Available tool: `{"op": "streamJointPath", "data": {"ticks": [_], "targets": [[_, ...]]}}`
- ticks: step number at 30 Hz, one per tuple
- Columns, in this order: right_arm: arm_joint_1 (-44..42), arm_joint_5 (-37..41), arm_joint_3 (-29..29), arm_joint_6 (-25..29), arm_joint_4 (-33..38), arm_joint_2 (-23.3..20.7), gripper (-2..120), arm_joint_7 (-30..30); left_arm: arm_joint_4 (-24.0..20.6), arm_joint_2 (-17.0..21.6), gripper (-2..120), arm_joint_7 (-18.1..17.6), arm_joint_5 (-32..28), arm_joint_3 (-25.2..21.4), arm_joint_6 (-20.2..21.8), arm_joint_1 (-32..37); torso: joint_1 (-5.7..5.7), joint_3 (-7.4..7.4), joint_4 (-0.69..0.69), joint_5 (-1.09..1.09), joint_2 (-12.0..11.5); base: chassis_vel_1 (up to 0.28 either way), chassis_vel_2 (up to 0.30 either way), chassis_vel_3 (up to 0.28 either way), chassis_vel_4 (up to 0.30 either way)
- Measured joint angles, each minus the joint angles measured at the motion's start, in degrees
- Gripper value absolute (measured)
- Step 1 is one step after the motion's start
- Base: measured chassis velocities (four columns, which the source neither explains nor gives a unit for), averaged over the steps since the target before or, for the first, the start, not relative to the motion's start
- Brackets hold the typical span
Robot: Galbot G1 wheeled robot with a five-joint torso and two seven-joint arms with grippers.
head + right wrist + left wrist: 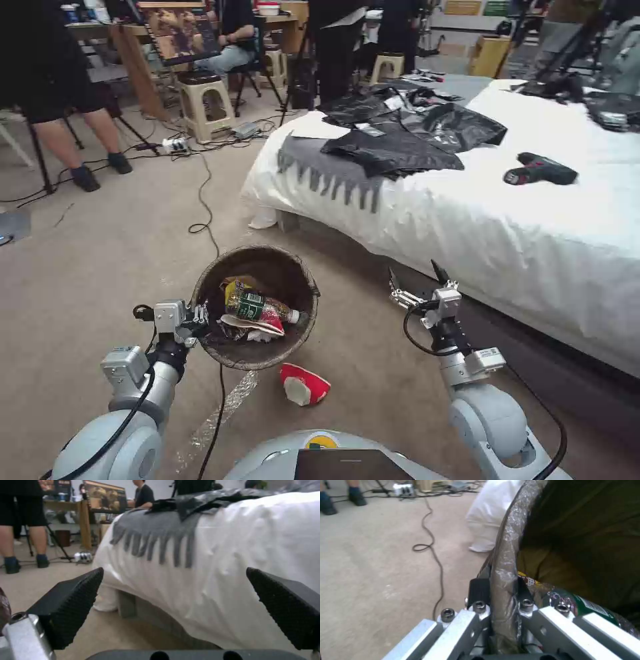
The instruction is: Pick up the trash bin, then pick up the garbage from the floor and place it into the trash bin.
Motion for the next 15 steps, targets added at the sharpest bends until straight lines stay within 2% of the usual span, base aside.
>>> {"op": "streamJointPath", "data": {"ticks": [15], "targets": [[0.3,0.2,0.4,0.0,-1.1,0.3,100,0.0,0.1,0.2,0,0.0,-0.1,-0.1,-0.1,-0.4,0.00,0.00,-0.01,0.00,0.0,0.096,0.095,0.090,0.093]]}}
